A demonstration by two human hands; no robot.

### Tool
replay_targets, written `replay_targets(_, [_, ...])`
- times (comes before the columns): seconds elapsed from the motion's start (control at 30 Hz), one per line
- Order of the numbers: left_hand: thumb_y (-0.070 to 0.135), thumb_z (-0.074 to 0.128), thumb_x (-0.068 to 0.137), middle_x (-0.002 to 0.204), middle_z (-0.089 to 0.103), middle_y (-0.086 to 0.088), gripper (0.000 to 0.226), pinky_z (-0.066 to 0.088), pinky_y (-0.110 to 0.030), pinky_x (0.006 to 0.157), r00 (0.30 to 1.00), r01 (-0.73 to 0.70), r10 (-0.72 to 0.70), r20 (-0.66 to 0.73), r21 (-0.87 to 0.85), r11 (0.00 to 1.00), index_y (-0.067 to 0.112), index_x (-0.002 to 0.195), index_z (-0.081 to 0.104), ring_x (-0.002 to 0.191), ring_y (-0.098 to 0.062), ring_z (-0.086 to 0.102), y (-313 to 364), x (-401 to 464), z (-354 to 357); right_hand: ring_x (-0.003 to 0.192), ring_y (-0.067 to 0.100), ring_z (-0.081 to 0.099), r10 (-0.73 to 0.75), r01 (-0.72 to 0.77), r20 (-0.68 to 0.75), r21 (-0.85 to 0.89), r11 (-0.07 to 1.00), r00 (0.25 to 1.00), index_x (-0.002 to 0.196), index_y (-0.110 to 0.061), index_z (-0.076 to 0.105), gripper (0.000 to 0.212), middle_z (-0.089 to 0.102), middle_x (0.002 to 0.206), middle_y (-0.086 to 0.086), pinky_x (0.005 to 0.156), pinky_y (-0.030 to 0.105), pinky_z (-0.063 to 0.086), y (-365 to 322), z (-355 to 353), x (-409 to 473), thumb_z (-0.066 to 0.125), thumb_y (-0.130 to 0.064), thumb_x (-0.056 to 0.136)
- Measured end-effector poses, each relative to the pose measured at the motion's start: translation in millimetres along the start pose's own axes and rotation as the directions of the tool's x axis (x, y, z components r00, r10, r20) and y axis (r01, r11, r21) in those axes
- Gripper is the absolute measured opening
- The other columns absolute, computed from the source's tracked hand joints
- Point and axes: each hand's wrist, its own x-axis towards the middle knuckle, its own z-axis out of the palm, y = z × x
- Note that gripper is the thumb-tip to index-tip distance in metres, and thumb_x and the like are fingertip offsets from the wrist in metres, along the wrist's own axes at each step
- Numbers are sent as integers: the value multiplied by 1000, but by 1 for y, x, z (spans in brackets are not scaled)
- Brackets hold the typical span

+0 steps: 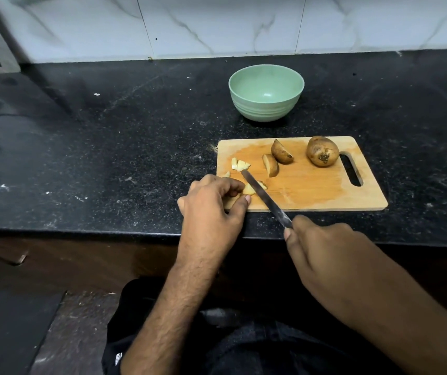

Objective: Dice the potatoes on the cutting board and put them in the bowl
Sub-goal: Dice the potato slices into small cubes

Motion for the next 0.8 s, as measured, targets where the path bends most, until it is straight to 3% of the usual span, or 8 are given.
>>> replay_targets(0.47, [30, 77, 85, 86, 64, 15, 5, 49, -48, 90, 999, 39, -39, -6, 0, 999, 31, 89, 77, 94, -12, 60, -1, 4, 2, 68, 15, 56, -9, 14, 60, -78, 997, 998, 111, -25, 42, 29, 51, 76, -5, 66, 33, 53, -13, 2, 8, 19, -41, 107])
replay_targets(0.63, [29, 79, 83, 86, 67, 14, 4, 48, -49, 91, 999, 43, -43, -4, -7, 999, 30, 87, 77, 94, -14, 60, 0, 6, 1, 61, 15, 45, -12, 24, 99, -122, 992, 995, 121, -21, 43, 21, 48, 76, -2, 62, 34, 42, -7, 8, 20, 29, -31, 109])
replay_targets(0.7, [29, 78, 83, 86, 67, 14, 4, 48, -49, 91, 999, 45, -45, -16, -11, 999, 30, 87, 77, 94, -14, 60, 0, 5, 1, 60, 13, 45, -13, 27, 126, -114, 993, 992, 119, -22, 43, 18, 48, 76, -3, 61, 34, 41, -5, 10, 20, 31, -29, 109])
replay_targets(0.8, [31, 78, 84, 87, 67, 15, 6, 48, -48, 92, 998, 52, -52, -39, -21, 998, 30, 90, 77, 94, -12, 59, 2, 2, 2, 60, 10, 47, 1, 16, 181, -94, 995, 984, 101, -29, 35, 17, 48, 76, -5, 57, 31, 42, 1, 5, 6, 23, -38, 109])
